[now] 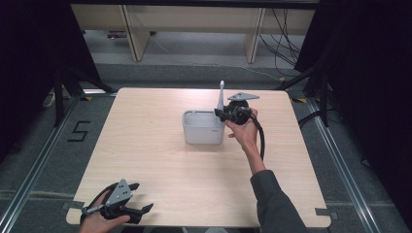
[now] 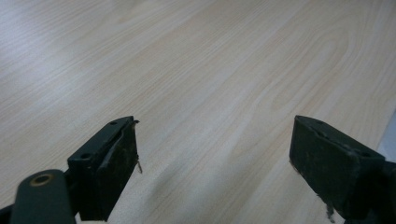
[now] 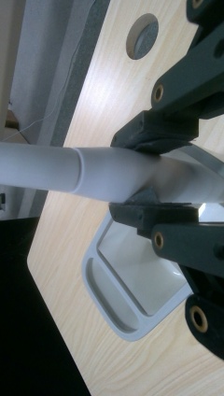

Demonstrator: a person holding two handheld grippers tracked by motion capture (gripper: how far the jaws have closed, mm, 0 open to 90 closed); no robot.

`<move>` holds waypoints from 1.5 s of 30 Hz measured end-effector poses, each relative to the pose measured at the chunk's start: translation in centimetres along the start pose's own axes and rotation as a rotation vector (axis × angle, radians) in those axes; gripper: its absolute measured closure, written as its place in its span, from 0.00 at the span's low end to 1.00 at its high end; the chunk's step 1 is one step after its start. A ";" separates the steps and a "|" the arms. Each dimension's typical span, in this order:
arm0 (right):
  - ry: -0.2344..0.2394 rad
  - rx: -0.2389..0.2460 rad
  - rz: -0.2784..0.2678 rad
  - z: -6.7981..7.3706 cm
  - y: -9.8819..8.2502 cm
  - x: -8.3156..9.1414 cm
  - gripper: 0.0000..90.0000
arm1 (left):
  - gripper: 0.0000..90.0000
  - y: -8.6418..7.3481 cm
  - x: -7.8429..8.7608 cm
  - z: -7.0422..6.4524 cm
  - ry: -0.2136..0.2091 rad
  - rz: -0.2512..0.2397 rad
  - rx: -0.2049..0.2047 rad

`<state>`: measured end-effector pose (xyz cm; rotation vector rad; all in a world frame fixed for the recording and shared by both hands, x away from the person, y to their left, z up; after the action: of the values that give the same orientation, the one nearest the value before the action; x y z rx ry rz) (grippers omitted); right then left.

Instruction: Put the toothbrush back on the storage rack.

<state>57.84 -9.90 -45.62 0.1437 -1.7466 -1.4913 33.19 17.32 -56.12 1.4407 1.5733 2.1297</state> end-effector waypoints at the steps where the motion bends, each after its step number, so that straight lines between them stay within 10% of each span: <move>1: -0.007 -0.007 -0.004 0.0 -0.1 -0.1 0.74 | 0.16 0.0 0.0 0.0 0.000 0.000 0.000; 17: -0.010 0.014 0.026 -0.1 -1.4 -0.6 0.74 | 0.16 0.0 0.1 0.2 0.011 0.011 -0.023; 28: 0.020 -0.027 -0.013 0.3 -0.7 0.1 0.55 | 0.16 0.0 0.0 0.2 0.011 0.012 -0.031; 31: 0.015 -0.031 -0.026 0.4 -0.4 0.4 0.49 | 0.16 0.1 -0.1 -0.4 -0.011 -0.013 0.026; 45: 0.017 -0.018 -0.054 1.0 -0.1 2.3 0.41 | 0.16 -0.1 0.0 0.1 0.000 0.018 -0.020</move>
<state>55.69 -10.42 -44.51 0.1949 -1.7276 -1.5393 33.18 17.44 -56.19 1.4544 1.5406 2.1491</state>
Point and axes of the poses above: each handheld gripper's, and its own axes: x roughly backward along the jaws, y roughly out of its top, z roughly to its left, the point moved 9 cm from there along -x, roughly forward along the jaws, and after that the axes turned 3 degrees about x, right-handed, at the moved point
